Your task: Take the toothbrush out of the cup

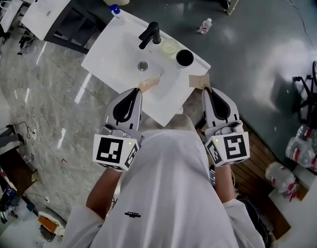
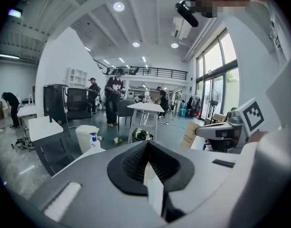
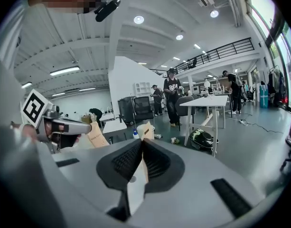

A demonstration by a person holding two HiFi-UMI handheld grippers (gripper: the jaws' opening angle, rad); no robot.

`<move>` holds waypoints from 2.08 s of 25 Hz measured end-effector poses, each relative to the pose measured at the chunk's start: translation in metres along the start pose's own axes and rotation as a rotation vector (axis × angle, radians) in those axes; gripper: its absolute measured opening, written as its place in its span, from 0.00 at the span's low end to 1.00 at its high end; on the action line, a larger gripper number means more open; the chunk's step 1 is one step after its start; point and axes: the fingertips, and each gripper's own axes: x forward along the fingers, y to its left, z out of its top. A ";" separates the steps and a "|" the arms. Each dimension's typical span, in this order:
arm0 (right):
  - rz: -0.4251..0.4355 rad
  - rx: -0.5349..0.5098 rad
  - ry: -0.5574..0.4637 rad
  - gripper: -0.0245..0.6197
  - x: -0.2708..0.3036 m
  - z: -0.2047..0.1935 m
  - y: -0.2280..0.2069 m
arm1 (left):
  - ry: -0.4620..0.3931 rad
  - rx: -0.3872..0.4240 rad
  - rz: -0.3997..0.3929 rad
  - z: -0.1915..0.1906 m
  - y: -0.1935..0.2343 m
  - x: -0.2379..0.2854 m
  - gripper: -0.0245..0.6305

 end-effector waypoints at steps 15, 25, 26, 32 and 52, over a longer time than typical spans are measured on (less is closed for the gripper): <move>-0.037 -0.020 -0.036 0.05 0.048 0.020 -0.022 | -0.002 -0.015 -0.025 0.012 0.011 0.032 0.05; -0.051 0.016 0.001 0.05 0.091 -0.009 -0.043 | 0.022 -0.020 -0.026 0.002 0.021 0.062 0.05; -0.053 0.019 0.003 0.05 0.094 -0.012 -0.045 | 0.025 -0.021 -0.025 0.001 0.022 0.064 0.05; -0.059 0.045 0.032 0.05 0.115 -0.033 -0.054 | 0.038 -0.034 -0.014 -0.005 0.027 0.075 0.05; -0.083 0.121 0.169 0.05 0.147 -0.106 -0.072 | 0.080 -0.046 -0.024 -0.018 0.034 0.099 0.05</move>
